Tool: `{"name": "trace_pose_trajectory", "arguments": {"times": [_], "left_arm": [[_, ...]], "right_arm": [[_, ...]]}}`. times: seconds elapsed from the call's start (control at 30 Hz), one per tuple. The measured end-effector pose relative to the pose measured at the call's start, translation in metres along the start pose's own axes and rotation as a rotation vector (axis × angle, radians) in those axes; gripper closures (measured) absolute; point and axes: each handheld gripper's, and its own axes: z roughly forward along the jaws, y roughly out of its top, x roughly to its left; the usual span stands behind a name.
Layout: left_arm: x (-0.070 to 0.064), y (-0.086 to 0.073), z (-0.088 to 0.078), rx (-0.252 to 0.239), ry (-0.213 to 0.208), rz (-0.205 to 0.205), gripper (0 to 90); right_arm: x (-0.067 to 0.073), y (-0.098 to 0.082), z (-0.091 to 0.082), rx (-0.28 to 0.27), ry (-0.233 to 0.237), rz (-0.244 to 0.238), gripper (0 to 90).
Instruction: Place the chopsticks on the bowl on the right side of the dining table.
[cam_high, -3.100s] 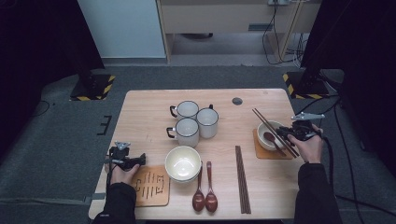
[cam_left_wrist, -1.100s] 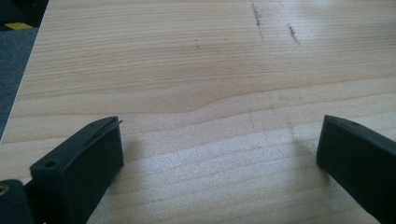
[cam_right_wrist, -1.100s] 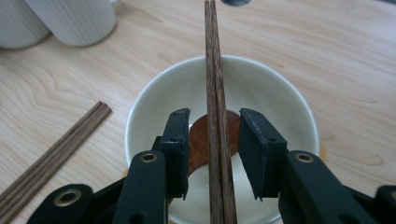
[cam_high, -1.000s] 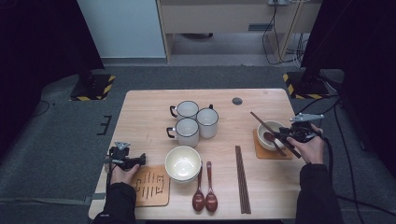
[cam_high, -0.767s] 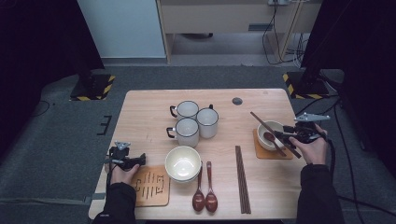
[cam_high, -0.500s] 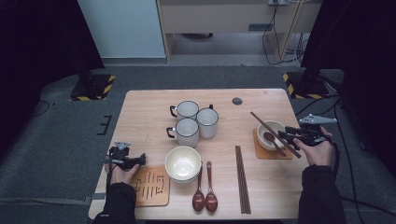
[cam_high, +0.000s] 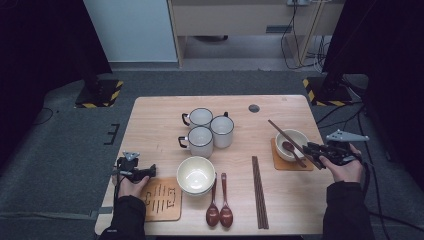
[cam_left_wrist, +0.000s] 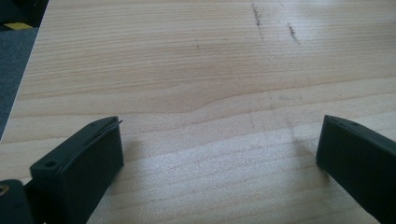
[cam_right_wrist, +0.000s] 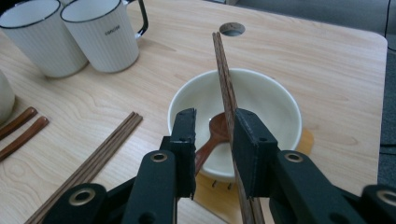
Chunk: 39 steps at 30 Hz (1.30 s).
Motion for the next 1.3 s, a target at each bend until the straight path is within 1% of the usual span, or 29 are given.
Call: {"name": "trace_pose_trajectory", "arguments": {"times": [0.2,0.37,0.47,0.63,0.8,0.9,1.07,1.3], "left_arm": [[0.0,0.0,0.0,0.0,0.0,0.0,0.0],[0.0,0.0,0.0,0.0,0.0,0.0,0.0],[0.0,0.0,0.0,0.0,0.0,0.0,0.0],[0.0,0.0,0.0,0.0,0.0,0.0,0.0],[0.0,0.0,0.0,0.0,0.0,0.0,0.0],[0.0,0.0,0.0,0.0,0.0,0.0,0.0],[0.0,0.0,0.0,0.0,0.0,0.0,0.0],[0.0,0.0,0.0,0.0,0.0,0.0,0.0]], "right_arm": [[0.001,-0.01,-0.004,0.021,-0.018,0.009,73.1],[0.003,-0.019,-0.006,0.04,-0.022,0.01,73.7],[0.002,-0.023,-0.007,0.047,-0.025,0.014,74.9],[0.003,-0.03,-0.003,0.081,-0.017,0.023,78.2],[0.004,-0.032,-0.002,0.087,-0.015,0.026,79.4],[0.002,-0.034,0.0,0.097,-0.018,0.024,79.4],[0.0,-0.037,0.003,0.11,-0.027,0.046,78.3],[-0.005,-0.04,0.005,0.118,-0.045,0.063,74.8]]}}
